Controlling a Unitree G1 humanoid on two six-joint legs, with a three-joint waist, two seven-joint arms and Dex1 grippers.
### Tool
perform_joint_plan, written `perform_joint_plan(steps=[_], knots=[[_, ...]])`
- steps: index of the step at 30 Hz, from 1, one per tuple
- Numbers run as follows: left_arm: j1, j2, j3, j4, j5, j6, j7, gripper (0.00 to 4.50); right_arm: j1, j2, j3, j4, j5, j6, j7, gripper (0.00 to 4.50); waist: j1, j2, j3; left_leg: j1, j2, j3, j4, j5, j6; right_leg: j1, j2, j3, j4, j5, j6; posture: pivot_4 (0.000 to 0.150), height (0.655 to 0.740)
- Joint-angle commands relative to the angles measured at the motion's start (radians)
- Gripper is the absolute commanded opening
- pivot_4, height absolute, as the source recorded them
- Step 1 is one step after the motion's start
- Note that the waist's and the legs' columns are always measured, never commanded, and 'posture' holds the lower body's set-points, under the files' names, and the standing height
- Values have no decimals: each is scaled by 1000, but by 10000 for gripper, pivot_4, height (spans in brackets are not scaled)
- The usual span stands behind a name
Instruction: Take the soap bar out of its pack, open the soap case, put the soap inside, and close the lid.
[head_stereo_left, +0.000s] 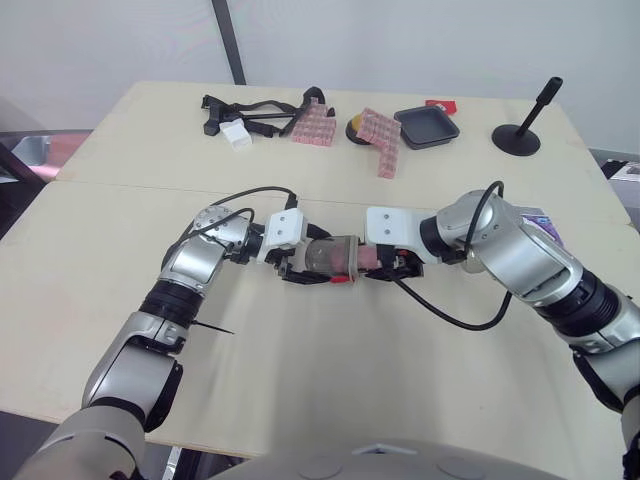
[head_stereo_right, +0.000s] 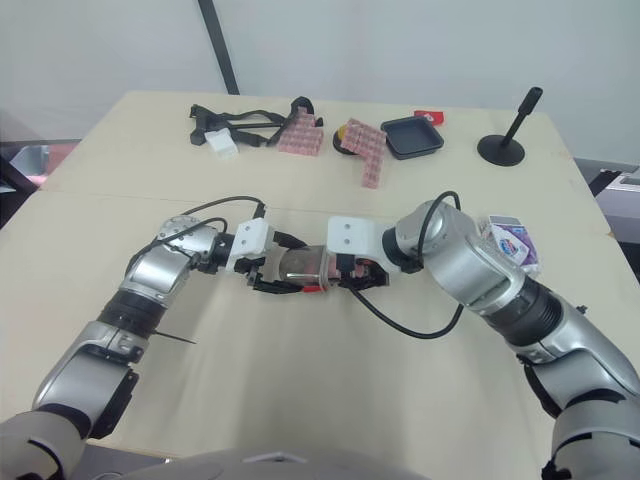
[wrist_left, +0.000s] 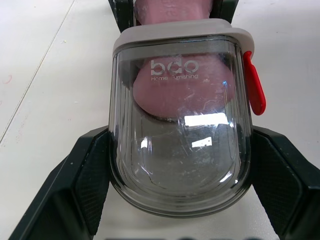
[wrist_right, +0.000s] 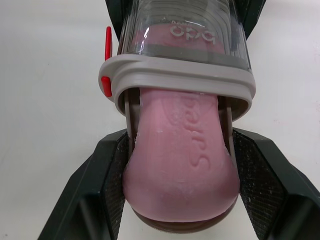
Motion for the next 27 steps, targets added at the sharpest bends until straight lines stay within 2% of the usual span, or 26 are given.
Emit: perform_joint_plan(steps=[1,3,6,14,21,27], knots=[[-9,0,7,-37,-13,4,9,34610,1,13,-21,-60,19,-9,-6,25571,0,0,0,0,0,0,0,0,0,0,0,0,0,0,0,1500,7398],[-12,1,5,-34,-12,-1,8,34610,2,15,-23,-56,19,-12,-8,35747,0,0,0,0,0,0,0,0,0,0,0,0,0,0,0,1500,7398],[-14,3,4,-32,-10,-7,7,34610,5,18,-27,-55,17,-22,-14,44760,0,0,0,0,0,0,0,0,0,0,0,0,0,0,0,1500,7398],[-19,5,1,-22,-9,-16,8,34610,39,-5,-53,-87,48,-6,-6,44760,0,0,0,0,0,0,0,0,0,0,0,0,0,0,0,1500,7398],[-17,4,-3,-13,-3,-31,0,34610,110,-99,-124,-76,45,-41,-12,44760,4,0,0,0,0,0,0,0,0,0,0,0,0,0,0,1500,7398],[-17,3,-6,-7,1,-38,-4,34610,131,-124,-168,-64,52,-56,-26,44760,-1,0,0,-1,0,0,0,0,0,0,0,1,0,0,0,1500,7398]])
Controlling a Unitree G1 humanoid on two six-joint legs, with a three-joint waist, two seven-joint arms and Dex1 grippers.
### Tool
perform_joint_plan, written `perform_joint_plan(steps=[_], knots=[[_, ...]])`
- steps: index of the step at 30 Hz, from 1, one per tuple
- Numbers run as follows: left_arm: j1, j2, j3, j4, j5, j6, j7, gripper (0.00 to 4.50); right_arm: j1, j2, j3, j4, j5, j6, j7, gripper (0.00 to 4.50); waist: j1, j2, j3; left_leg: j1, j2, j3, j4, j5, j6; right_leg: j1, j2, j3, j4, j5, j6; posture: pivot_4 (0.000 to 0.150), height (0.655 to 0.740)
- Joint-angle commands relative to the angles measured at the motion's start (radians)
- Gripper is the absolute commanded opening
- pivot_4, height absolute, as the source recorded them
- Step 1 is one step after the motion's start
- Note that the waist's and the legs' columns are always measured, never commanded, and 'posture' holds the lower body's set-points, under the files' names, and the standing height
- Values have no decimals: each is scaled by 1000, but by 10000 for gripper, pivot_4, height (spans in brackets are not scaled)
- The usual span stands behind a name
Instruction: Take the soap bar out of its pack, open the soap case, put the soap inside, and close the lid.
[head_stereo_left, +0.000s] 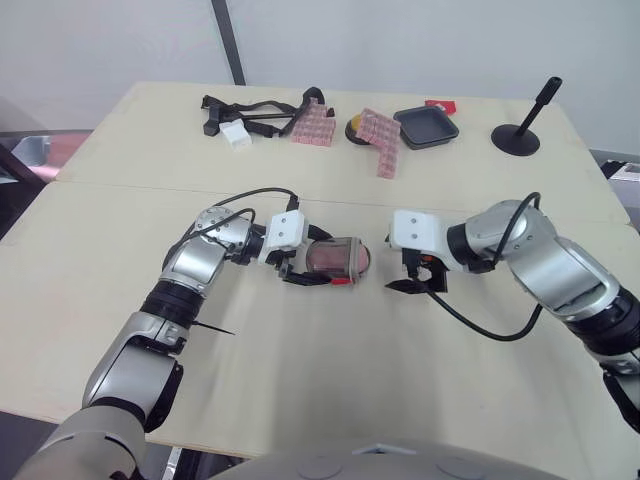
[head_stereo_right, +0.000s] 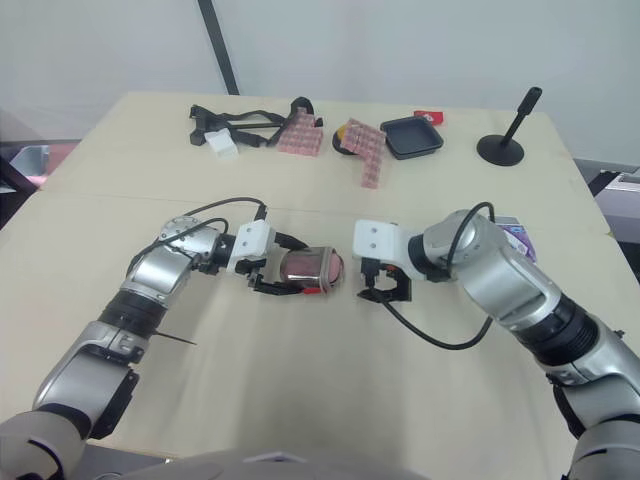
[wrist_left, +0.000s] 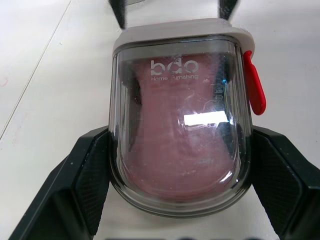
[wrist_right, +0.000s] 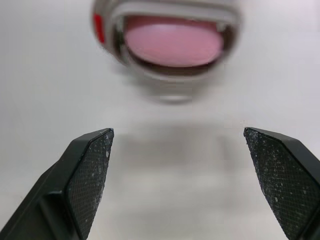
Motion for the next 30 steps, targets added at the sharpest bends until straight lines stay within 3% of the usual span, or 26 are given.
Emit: perform_joint_plan(steps=[1,4,5,18,30], knots=[[-18,5,0,-10,-3,-19,-2,34610,11,-14,-45,-14,15,-15,-7,44760,1,0,0,0,0,0,0,0,0,0,0,0,0,0,0,1500,7398],[-19,4,0,-7,-2,-23,-3,34610,22,-17,-68,-21,31,-12,-7,44760,3,0,0,0,0,0,0,0,0,0,0,0,0,0,0,1500,7398],[-19,3,0,-6,-2,-24,-3,34610,27,-15,-80,-24,37,-15,-9,42237,3,0,0,0,0,0,0,0,0,0,0,0,0,0,0,1500,7398],[-20,-4,0,-4,-4,-34,-10,34610,55,26,-71,-82,91,-7,-28,381,2,0,0,0,0,0,0,0,0,0,0,0,0,0,0,1500,7398],[-18,-11,3,-18,-6,-21,-5,34610,-6,101,8,-34,59,-28,-47,111,3,0,0,1,0,0,0,0,0,0,0,0,0,0,0,1500,7398]])
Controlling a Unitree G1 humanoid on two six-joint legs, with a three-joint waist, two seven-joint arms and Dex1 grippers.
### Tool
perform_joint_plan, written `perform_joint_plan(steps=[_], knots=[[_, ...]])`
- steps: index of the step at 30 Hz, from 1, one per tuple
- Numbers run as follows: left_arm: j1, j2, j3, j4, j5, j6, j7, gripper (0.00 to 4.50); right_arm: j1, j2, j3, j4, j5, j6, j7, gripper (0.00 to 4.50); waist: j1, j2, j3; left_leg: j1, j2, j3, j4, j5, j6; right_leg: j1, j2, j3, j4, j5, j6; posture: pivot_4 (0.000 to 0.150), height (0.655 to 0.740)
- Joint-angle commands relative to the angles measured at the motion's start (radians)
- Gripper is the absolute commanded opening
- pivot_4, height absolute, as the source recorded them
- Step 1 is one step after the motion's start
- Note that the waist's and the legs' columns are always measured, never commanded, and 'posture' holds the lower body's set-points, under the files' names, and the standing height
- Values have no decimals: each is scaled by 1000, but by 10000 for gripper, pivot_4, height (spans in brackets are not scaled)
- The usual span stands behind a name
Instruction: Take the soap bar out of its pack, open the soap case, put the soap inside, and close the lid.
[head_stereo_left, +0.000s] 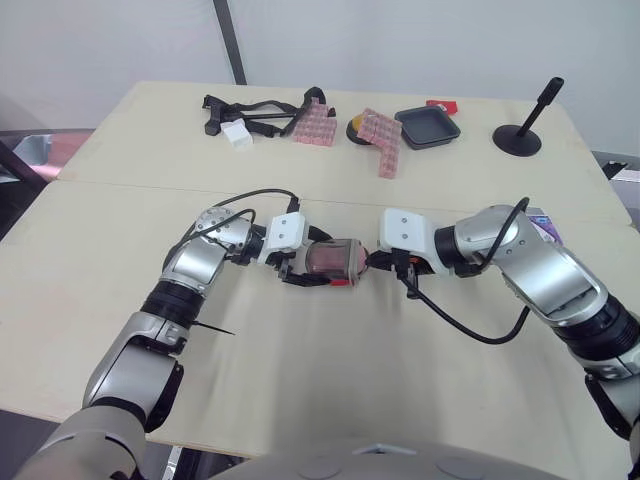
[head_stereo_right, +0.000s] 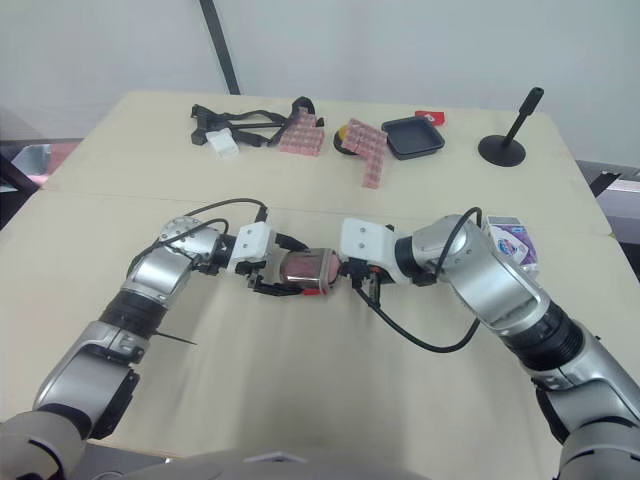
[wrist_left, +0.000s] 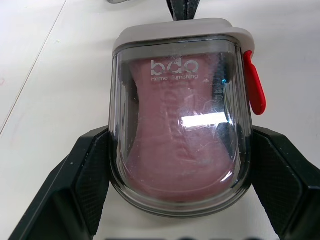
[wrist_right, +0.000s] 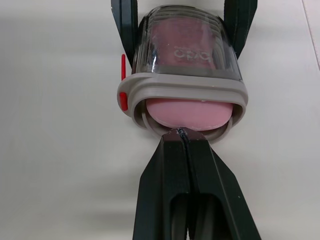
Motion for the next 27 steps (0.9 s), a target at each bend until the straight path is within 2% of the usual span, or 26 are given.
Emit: perform_joint_plan(steps=[1,13,19,26,27], knots=[[-17,-11,4,-29,-23,-3,1,34610,-28,14,9,-7,-7,-27,-4,111,0,0,0,0,0,0,0,0,0,0,0,0,0,0,0,1500,7398],[-17,-8,6,-18,-17,-11,3,34610,-19,-22,-28,12,-9,-38,4,111,0,0,0,0,0,0,0,0,0,0,0,0,0,0,0,1500,7398],[-22,2,14,1,-15,-25,-1,34610,34,-99,-143,34,27,-52,10,111,4,0,0,-1,0,0,0,0,0,0,0,0,0,0,0,1500,7398],[-25,6,28,23,-15,-70,16,34610,142,-102,-316,26,151,15,-5,111,4,0,0,-2,0,0,0,0,0,0,0,0,-1,0,0,1500,7398],[-24,5,32,25,-15,-85,24,34610,165,-95,-346,18,181,48,-14,2575,6,0,0,-2,0,0,0,0,0,0,0,0,-1,0,0,1500,7398]])
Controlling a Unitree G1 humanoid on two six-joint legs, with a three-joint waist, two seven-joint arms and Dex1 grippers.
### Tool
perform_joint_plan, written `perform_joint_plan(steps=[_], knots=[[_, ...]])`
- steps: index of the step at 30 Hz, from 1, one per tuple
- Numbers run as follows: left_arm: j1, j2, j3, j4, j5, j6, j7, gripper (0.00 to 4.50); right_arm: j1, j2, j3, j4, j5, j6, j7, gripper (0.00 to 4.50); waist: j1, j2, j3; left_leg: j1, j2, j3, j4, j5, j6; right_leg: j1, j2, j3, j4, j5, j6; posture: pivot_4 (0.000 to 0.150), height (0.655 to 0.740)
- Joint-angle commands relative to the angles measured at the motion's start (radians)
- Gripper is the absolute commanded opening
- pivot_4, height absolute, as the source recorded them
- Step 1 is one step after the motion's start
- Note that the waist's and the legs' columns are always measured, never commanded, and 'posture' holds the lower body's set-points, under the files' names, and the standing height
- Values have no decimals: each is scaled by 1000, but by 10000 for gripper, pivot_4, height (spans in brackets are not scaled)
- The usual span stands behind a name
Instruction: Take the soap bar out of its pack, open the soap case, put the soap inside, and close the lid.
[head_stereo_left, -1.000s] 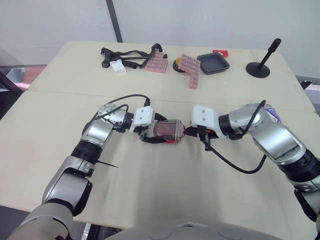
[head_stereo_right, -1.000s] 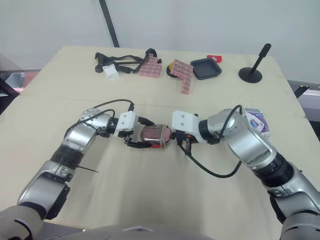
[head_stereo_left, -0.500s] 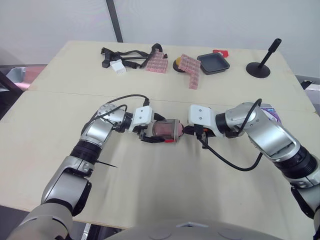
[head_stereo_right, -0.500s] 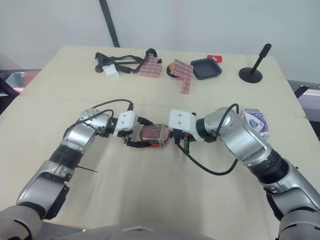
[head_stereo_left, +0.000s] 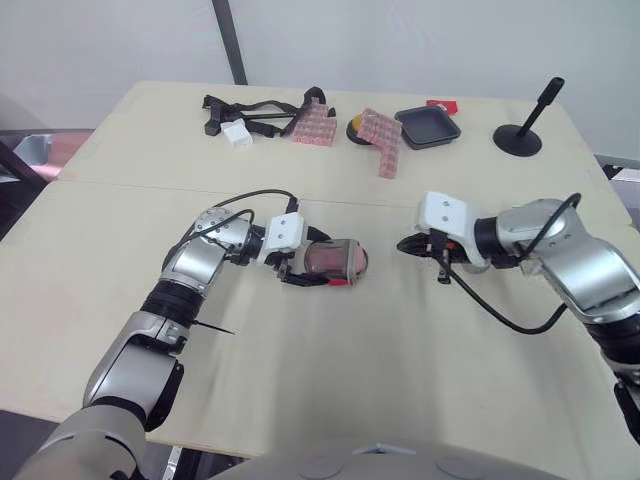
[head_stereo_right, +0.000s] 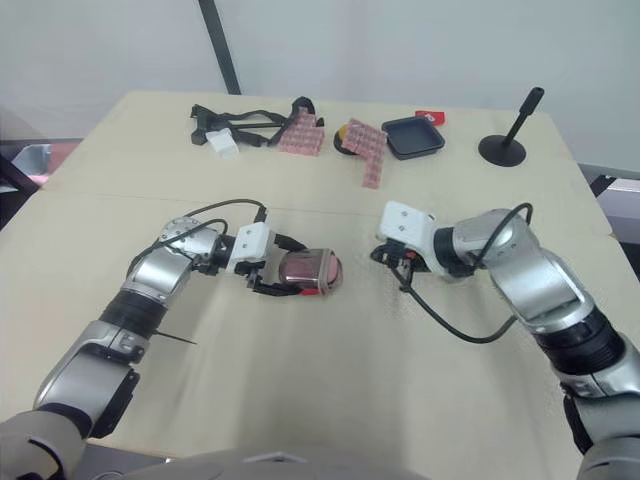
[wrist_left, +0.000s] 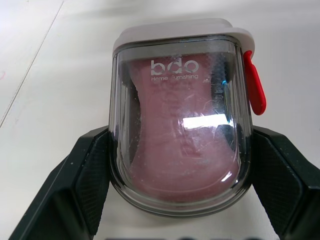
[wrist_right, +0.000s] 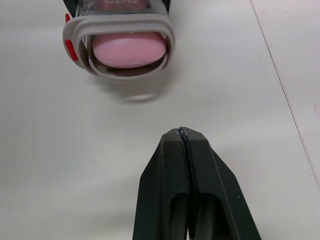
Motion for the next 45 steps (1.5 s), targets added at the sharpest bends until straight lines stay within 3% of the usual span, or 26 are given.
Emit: perform_joint_plan(steps=[1,3,8,13,19,28,37,45], knots=[[-18,3,34,-3,-18,-63,25,34610,49,11,-117,-40,103,94,-24,5374,4,0,0,0,0,0,0,0,0,0,0,0,0,0,0,1500,7398],[-13,0,38,-1,-21,-87,37,34610,84,22,-159,-64,160,161,-39,11408,6,0,0,0,0,0,0,0,0,0,0,0,0,0,0,1500,7398],[11,-13,45,-31,-44,-110,64,34610,157,195,-369,-99,377,507,-174,27407,13,0,0,0,0,1,0,0,0,0,0,0,-2,0,0,1500,7398],[30,-25,43,-77,-70,-117,69,34610,158,333,-517,-114,484,771,-272,44634,24,1,0,2,0,1,0,0,0,0,0,0,-2,0,0,1500,7398],[67,-33,27,-123,-65,-166,86,34610,177,380,-594,-84,771,816,-384,44634,33,1,0,2,0,1,0,0,0,-1,0,0,-3,0,0,1500,7398],[83,-52,12,-149,-35,-244,137,34610,155,437,-610,21,1117,816,-756,44634,31,1,0,2,0,1,0,0,0,-1,0,0,-4,0,0,1500,7398],[89,-63,-6,-172,-29,-255,168,34610,187,351,-436,87,1453,597,-1103,44634,27,1,0,2,-3,1,-2,0,-1,0,0,0,-6,0,0,1500,7398],[94,-67,-17,-188,-33,-240,169,34610,182,263,-287,90,1596,418,-1236,44634,24,1,0,0,-3,1,-2,-1,-2,0,1,0,-7,0,0,1500,7398]])
